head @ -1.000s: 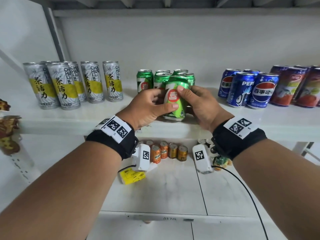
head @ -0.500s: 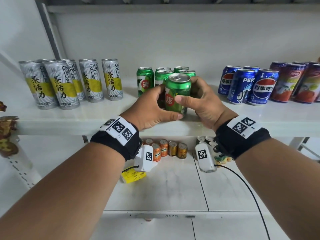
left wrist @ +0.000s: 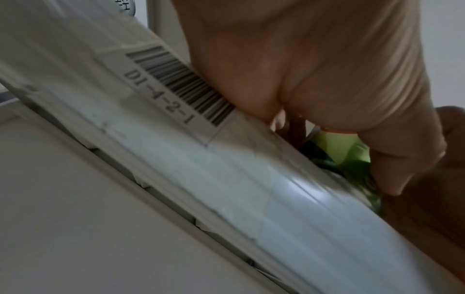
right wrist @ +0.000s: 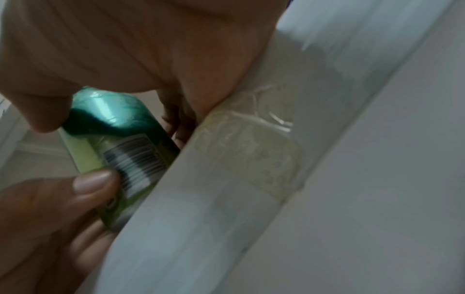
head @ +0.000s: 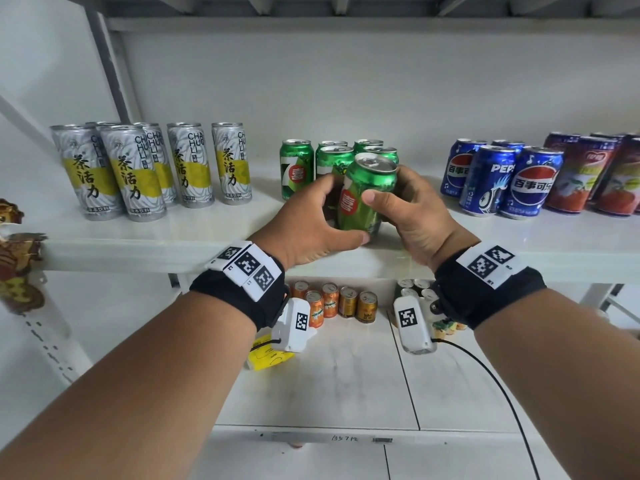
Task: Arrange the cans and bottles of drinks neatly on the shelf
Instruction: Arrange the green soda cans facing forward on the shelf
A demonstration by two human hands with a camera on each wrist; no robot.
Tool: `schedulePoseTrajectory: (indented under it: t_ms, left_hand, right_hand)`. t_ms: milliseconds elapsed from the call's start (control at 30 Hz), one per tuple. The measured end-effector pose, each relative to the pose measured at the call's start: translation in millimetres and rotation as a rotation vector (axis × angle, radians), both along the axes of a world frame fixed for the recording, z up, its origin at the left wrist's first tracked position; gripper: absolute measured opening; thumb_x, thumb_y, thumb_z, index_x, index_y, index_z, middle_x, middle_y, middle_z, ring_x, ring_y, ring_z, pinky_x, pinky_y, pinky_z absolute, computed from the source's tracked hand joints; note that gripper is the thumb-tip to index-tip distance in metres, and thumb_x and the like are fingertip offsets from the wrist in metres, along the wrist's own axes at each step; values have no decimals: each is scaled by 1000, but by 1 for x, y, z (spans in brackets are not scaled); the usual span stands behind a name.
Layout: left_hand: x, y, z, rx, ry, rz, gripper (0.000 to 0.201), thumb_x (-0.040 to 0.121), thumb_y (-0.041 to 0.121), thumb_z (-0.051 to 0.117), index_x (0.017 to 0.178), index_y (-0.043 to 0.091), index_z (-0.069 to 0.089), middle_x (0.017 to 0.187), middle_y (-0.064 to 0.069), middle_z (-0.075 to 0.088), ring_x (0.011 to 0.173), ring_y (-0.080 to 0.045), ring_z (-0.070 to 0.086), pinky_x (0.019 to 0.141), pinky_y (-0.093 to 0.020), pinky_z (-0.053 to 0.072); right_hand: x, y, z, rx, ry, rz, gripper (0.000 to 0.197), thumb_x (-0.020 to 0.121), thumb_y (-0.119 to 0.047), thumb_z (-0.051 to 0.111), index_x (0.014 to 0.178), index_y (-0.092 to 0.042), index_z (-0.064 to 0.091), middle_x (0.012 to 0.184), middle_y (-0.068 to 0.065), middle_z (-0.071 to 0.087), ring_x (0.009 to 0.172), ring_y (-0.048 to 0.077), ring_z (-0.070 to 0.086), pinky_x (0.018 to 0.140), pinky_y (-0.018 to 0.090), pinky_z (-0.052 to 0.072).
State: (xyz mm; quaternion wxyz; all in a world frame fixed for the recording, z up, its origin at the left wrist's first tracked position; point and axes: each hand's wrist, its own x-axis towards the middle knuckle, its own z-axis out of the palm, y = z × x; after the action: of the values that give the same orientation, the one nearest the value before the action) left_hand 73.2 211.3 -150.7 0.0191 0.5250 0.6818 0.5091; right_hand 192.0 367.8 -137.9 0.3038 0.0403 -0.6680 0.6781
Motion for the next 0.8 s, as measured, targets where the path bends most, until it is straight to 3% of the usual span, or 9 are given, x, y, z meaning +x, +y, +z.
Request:
schedulePoseTrajectory:
  t_ms: [67, 133, 233, 333, 467, 533, 667, 800]
  left_hand:
    - [0, 1, 0, 8, -12, -5, 75, 74, 27, 96, 139, 23, 58, 126, 12, 73, 113, 1, 70, 97, -21, 58]
    - [-1, 2, 1, -5, -29, -19, 77, 76, 27, 97, 142, 24, 57, 128, 13, 72, 116, 2, 69, 99, -23, 58]
    - [0, 3, 3, -94, 0, -42, 93, 72, 42, 98, 149, 27, 51, 136, 14, 69, 125, 1, 65, 106, -27, 55]
    - [0, 4, 4, -113, -12, -44, 94, 67, 50, 100, 146, 27, 55, 133, 14, 71, 123, 1, 67, 106, -30, 56]
    - [-5, 2, 3, -23, -182, -68, 92, 61, 42, 101, 141, 26, 58, 125, 7, 77, 118, -12, 73, 106, -44, 59]
    - [-7, 1, 3, 7, -260, -93, 88, 61, 40, 100, 137, 28, 58, 127, 1, 77, 119, -18, 74, 105, -49, 59]
    - [-5, 2, 3, -29, -259, -127, 87, 65, 43, 97, 140, 24, 57, 131, -2, 75, 123, -24, 72, 105, -55, 58]
    - [-1, 5, 6, -92, -186, -82, 97, 63, 54, 100, 144, 25, 56, 131, 0, 75, 123, -20, 71, 108, -51, 57]
  right_hand:
    - [0, 0, 0, -2, 10, -3, 55, 81, -8, 76, 132, 0, 56, 124, 16, 71, 115, 28, 69, 95, 42, 59]
    - [0, 0, 0, 10, 8, -6, 51, 81, -8, 76, 129, -5, 58, 121, 11, 72, 114, 26, 70, 91, 39, 59]
    - [0, 0, 0, 35, -5, -1, 50, 83, -11, 79, 130, -8, 60, 121, 10, 75, 112, 26, 72, 90, 38, 60]
    - [0, -1, 1, 19, -16, -2, 54, 84, -14, 81, 132, -4, 59, 121, 13, 74, 110, 27, 73, 90, 39, 60]
    - [-3, 1, 1, -34, -52, -3, 49, 90, -9, 75, 133, 3, 55, 112, 11, 71, 97, 23, 72, 80, 35, 59]
    - [-4, 2, 1, -51, -81, 2, 43, 87, -10, 70, 128, -1, 58, 107, 10, 71, 91, 22, 72, 75, 32, 59]
    - [-4, 6, 1, 0, -112, -8, 30, 97, 4, 62, 126, -3, 60, 109, 12, 73, 93, 26, 74, 78, 36, 60]
    - [-3, 5, 1, 43, -131, 4, 38, 95, -2, 70, 131, 0, 61, 121, 19, 74, 106, 37, 74, 90, 44, 62]
